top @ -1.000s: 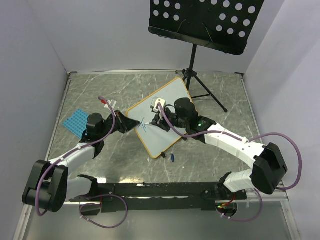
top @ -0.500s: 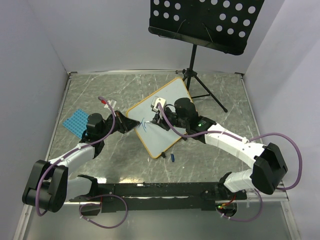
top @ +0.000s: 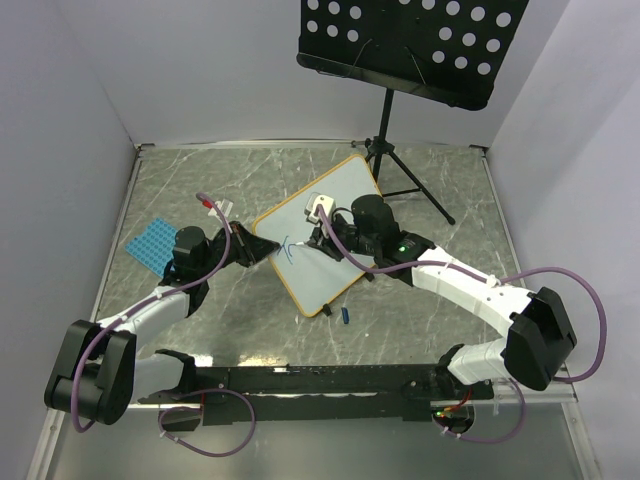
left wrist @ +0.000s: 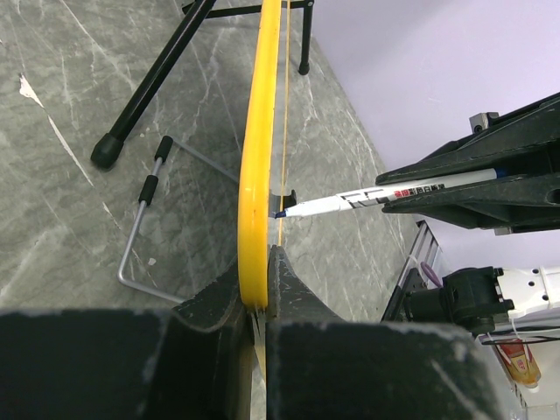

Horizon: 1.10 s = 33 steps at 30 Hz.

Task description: Write a sentence on the whiteboard

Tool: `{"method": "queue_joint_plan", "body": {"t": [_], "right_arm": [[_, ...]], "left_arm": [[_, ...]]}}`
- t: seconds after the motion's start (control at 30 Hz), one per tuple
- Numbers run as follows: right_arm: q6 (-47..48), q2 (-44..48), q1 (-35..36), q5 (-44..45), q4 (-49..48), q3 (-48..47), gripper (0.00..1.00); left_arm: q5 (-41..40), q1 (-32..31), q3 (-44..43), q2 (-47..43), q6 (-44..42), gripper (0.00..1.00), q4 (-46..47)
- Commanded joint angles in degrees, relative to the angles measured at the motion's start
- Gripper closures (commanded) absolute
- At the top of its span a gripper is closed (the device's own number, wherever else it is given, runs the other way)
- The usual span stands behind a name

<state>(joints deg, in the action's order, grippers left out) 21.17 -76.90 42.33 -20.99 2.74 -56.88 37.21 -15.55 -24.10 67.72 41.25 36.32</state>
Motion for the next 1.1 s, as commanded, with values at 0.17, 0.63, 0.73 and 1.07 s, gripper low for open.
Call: {"method": "queue_joint_plan", "body": {"t": [0.17, 0.63, 0.73, 1.07], "right_arm": [[1.77, 1.05, -1.02, -0.19, 3.67, 0.55, 1.0], [0.98, 0.7, -0.84, -5.2, 4.9, 0.28, 1.0], [0.37, 0.35, -0.84, -5.64, 4.64, -0.07, 1.0], [-1.3, -1.32, -0.32, -5.81, 2.8, -1.74, 1.0]], "left_arm": [[4.62, -1.24, -0.07, 0.13, -4.43, 0.99, -2.83], [4.71, -1.24, 0.37, 0.13, -4.34, 0.99, -2.39], [4.8, -1.24, 0.45, 0.3, -4.17, 0.99, -2.13], [4.89, -1.24, 0.37, 0.13, -4.25, 0.99, -2.3]]}}
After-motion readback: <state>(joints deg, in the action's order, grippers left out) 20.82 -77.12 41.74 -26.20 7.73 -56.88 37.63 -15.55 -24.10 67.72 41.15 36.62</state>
